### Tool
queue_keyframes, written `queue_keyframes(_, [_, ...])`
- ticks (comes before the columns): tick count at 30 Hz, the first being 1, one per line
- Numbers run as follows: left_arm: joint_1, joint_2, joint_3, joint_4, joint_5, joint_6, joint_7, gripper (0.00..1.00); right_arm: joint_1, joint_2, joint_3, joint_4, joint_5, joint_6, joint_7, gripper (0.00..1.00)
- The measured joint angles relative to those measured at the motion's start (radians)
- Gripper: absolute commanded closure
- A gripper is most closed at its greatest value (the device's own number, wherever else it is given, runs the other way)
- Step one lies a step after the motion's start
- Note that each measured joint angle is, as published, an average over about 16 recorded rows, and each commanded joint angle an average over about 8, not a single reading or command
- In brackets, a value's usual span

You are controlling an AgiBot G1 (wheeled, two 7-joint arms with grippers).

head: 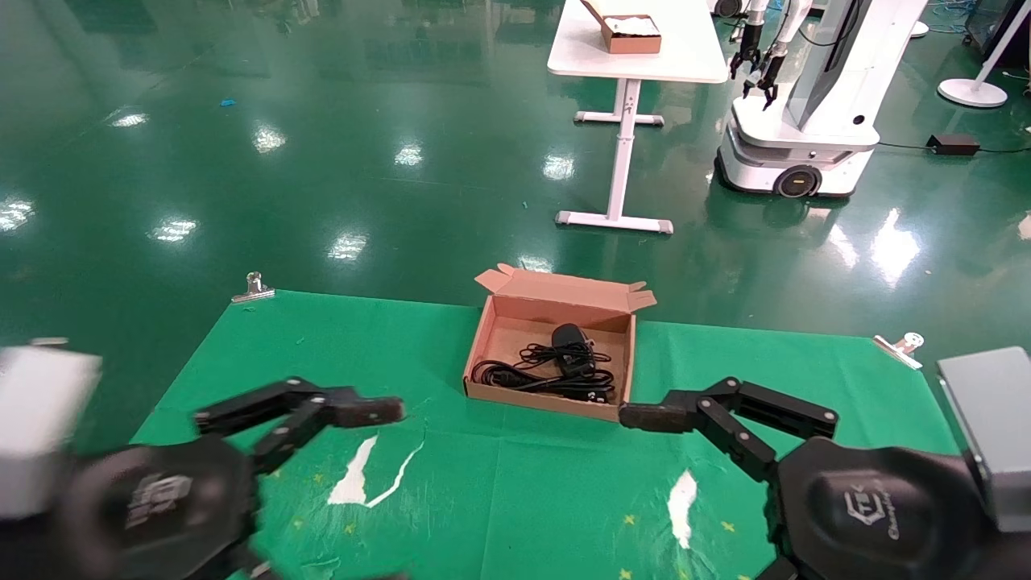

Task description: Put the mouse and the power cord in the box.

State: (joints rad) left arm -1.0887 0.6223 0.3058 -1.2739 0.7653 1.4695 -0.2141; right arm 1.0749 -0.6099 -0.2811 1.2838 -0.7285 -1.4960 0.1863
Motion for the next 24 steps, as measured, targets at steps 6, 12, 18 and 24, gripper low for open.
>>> queue_keyframes(6, [0.024,-0.019,-0.044,-0.017,-0.061,0.043,0.034,0.00,-0.001,0.001,0.001,0.000,0.001,0.000,0.000,0.00])
queue_keyframes(12, [0.026,-0.021,-0.048,-0.019,-0.068,0.047,0.036,0.00,-0.001,0.001,0.001,0.000,0.001,-0.001,0.000,0.00])
queue_keyframes(18, [0.021,-0.016,-0.038,-0.015,-0.052,0.037,0.030,0.00,0.000,0.000,0.000,0.000,0.000,0.000,0.000,0.00])
queue_keyframes(24, [0.017,-0.013,-0.031,-0.012,-0.043,0.031,0.027,0.00,0.000,0.000,0.000,0.000,0.000,0.000,0.000,0.00])
